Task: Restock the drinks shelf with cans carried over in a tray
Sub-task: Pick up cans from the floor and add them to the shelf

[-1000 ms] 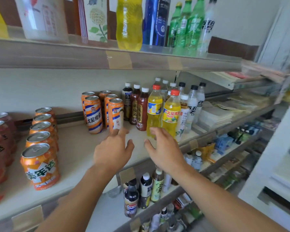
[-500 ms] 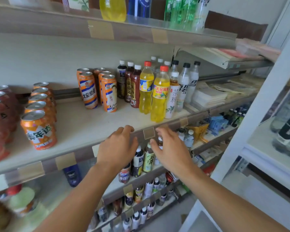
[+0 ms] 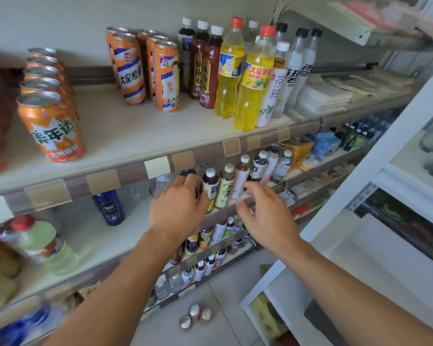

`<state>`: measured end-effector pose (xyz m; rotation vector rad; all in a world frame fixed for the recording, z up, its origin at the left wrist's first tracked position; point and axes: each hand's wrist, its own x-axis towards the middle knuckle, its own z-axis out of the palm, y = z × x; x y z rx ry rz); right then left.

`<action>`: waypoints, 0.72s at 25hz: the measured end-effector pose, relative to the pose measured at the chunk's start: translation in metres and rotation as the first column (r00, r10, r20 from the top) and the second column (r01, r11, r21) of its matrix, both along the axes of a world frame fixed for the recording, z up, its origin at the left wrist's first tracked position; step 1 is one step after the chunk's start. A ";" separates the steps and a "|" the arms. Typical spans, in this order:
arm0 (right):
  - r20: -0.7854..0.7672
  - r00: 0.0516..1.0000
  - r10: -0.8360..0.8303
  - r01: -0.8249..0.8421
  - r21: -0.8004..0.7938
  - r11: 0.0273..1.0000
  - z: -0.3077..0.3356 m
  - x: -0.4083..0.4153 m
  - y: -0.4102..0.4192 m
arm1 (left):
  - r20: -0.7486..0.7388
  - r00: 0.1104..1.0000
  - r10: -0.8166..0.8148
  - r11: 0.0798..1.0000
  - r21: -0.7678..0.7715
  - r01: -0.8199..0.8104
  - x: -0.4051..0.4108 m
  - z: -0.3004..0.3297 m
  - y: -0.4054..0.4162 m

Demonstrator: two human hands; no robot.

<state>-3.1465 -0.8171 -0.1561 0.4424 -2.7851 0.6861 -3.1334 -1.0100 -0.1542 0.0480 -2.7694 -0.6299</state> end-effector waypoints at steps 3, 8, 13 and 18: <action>0.028 0.999 -0.028 0.028 0.011 1.000 -0.023 0.001 -0.015 | 0.034 0.999 -0.028 0.999 0.019 0.027 0.007 -0.018 -0.015; 0.157 0.987 -0.042 0.048 -0.030 0.998 -0.083 0.009 -0.054 | 0.153 0.988 -0.034 0.999 0.043 0.028 0.013 -0.071 -0.055; 0.249 0.965 -0.078 0.084 -0.013 0.996 -0.158 0.027 -0.066 | 0.245 0.968 -0.055 0.998 0.028 0.050 0.023 -0.128 -0.072; 0.409 0.909 -0.079 0.073 0.031 0.997 -0.264 0.042 -0.060 | 0.389 0.921 -0.038 0.999 0.033 0.027 0.036 -0.222 -0.066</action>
